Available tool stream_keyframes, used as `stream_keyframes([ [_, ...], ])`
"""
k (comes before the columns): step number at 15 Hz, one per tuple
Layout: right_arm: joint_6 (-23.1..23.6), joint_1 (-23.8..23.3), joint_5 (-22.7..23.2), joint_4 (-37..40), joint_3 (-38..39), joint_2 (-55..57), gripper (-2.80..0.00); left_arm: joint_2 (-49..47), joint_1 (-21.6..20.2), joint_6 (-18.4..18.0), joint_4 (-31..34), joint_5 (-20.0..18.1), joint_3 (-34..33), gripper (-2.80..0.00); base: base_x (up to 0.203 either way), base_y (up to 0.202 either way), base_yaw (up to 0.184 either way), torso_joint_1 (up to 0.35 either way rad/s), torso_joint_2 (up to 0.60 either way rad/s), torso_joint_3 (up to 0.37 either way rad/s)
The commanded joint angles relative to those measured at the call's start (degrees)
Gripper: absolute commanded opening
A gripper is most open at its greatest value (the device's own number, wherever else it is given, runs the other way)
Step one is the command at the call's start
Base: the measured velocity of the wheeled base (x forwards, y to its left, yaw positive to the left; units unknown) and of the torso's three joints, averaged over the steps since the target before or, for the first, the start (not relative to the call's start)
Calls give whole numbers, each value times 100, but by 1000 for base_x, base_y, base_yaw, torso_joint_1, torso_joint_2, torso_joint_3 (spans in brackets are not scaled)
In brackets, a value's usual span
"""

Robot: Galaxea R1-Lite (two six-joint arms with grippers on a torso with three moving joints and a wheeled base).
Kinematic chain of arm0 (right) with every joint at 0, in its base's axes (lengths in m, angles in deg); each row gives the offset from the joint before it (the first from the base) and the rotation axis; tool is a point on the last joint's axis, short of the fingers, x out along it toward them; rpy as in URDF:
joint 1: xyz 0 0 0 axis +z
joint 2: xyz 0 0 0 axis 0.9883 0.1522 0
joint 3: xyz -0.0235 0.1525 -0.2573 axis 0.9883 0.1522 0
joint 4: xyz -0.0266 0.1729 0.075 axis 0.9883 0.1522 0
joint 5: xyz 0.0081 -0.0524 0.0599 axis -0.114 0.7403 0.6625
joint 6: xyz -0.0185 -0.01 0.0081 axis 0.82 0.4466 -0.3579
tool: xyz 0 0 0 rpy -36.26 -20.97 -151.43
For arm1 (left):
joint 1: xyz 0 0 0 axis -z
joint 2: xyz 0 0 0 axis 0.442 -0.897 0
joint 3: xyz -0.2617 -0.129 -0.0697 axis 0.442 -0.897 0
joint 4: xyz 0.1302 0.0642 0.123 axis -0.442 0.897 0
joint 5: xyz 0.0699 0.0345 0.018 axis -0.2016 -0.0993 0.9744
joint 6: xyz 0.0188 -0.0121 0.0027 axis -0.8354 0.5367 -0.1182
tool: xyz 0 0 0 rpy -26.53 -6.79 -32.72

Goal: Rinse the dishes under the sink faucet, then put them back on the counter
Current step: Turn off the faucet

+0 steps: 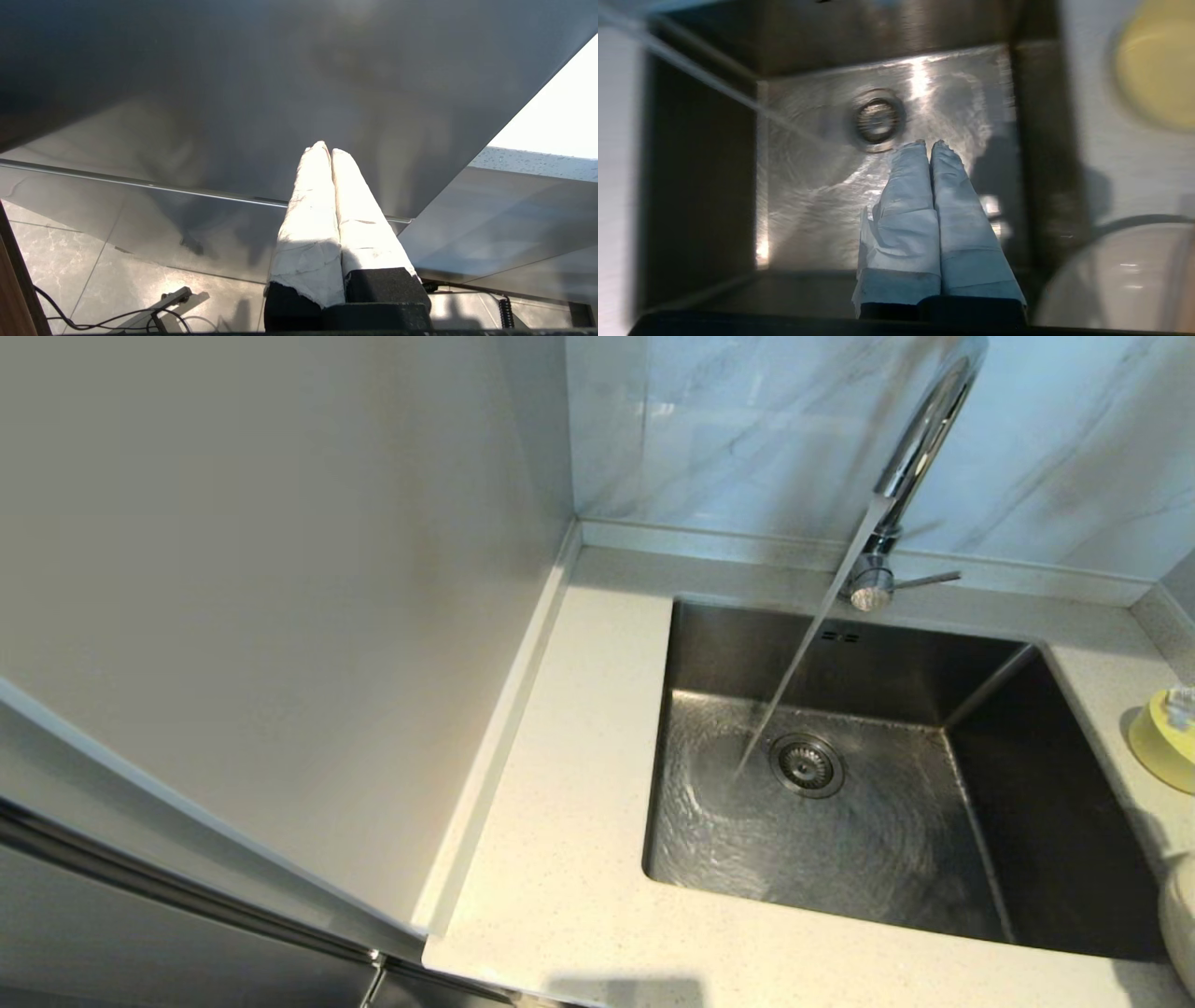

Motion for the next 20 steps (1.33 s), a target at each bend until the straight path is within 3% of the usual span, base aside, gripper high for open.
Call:
stream_keyframes([
  [1, -292, 488, 7, 17, 29, -127, -280, 0, 0, 0, 2, 1, 0, -280, 0, 0, 0, 0, 0, 0],
  [4, -676, 1416, -294, 24, -165, 246, -280, 0, 0, 0, 2, 1, 0, -280, 0, 0, 0, 0, 0, 0],
  [8, -1150, 2252, -1710, -335, -732, 1358, -280, 0, 0, 0, 2, 1, 0, -280, 0, 0, 0, 0, 0, 0],
  [12, -1257, 2436, -2350, -2067, -705, 2027, -280, 0, 0, 0, 2, 1, 0, -280, 0, 0, 0, 0, 0, 0],
  [16, -1248, 2444, -2413, -3146, -666, 2441, -280, 0, 0, 0, 2, 1, 0, -280, 0, 0, 0, 0, 0, 0],
  [20, -1097, 2435, -2418, -4106, -139, 2459, -280, 0, 0, 0, 2, 1, 0, -280, 0, 0, 0, 0, 0, 0],
])
